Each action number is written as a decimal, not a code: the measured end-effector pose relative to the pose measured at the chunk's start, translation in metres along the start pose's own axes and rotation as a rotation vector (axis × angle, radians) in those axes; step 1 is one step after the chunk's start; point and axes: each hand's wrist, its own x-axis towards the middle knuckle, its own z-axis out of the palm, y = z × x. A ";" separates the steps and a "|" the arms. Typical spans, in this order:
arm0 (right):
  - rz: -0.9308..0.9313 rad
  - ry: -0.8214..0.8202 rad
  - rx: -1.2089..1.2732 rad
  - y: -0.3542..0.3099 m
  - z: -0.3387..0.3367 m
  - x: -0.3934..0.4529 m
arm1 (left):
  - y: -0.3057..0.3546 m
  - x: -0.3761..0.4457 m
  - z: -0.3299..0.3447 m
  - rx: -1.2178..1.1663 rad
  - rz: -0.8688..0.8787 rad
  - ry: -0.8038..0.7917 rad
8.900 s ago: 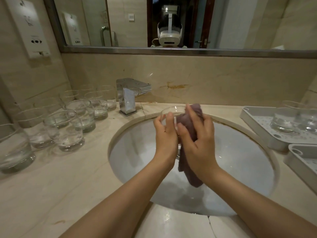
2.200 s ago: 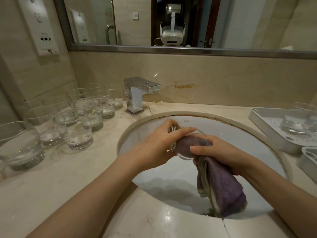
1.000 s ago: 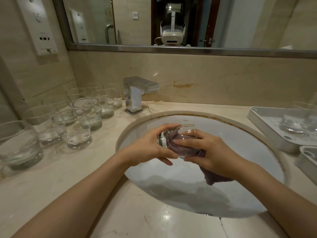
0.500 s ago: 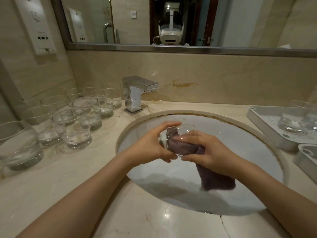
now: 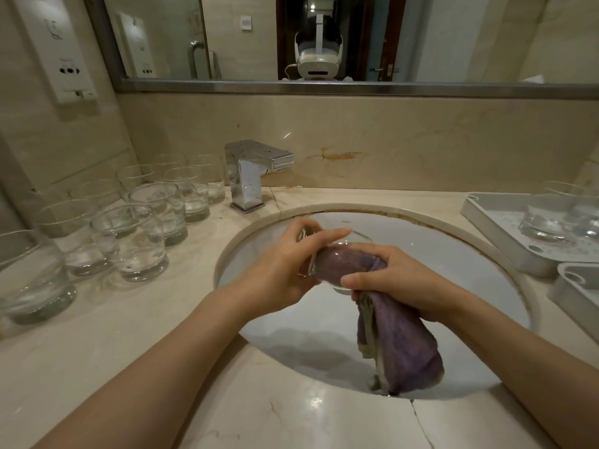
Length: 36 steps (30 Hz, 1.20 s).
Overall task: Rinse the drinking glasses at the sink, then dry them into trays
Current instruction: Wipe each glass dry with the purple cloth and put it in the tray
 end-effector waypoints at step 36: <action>-0.435 0.146 -0.793 0.013 -0.004 0.003 | 0.017 0.006 -0.011 -0.806 -0.490 -0.118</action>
